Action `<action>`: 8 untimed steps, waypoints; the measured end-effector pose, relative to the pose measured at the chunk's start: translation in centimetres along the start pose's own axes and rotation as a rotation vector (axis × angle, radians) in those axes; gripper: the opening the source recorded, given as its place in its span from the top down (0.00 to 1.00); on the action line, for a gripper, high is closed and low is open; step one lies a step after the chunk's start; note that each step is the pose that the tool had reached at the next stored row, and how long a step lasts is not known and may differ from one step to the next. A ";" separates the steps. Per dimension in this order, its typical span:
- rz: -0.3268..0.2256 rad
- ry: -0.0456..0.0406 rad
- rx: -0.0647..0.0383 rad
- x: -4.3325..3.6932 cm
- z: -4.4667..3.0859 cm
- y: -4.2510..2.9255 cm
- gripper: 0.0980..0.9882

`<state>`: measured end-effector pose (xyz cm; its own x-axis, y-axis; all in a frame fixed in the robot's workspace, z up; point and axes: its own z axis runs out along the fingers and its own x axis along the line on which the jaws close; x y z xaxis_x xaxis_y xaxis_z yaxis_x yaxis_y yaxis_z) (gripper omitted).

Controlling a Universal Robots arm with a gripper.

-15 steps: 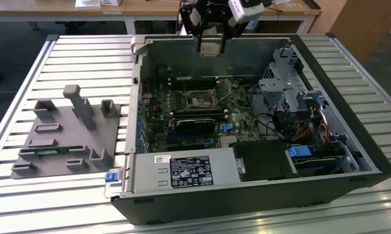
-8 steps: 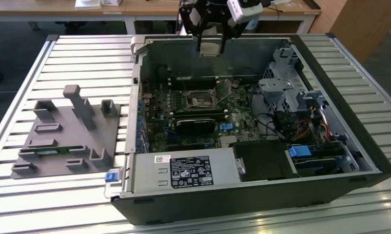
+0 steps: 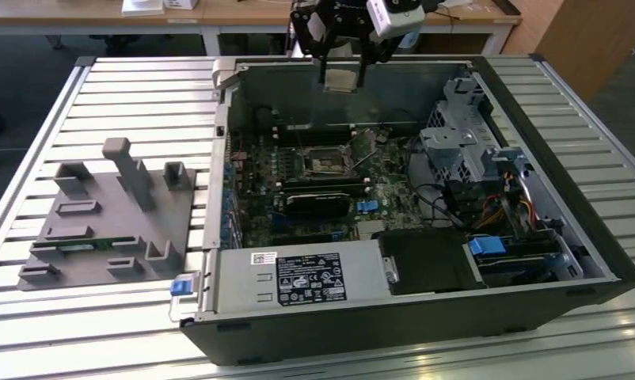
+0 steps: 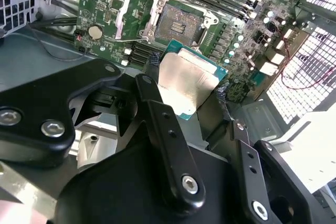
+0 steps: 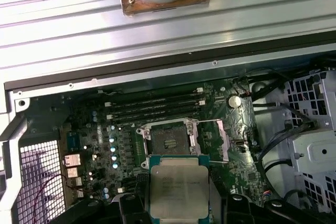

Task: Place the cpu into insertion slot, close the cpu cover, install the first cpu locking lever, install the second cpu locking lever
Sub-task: 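Place the cpu into insertion slot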

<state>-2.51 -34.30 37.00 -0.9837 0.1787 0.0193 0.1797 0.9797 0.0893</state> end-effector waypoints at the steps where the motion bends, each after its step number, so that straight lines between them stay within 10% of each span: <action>1: 0.004 -0.0003 0.000 0.00 0.00 0.00 0.51; 8: 0.025 -0.0023 -0.001 0.02 0.01 0.01 0.51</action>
<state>-2.53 -34.29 36.99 -0.9789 0.2033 0.0193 0.2042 0.9748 0.0895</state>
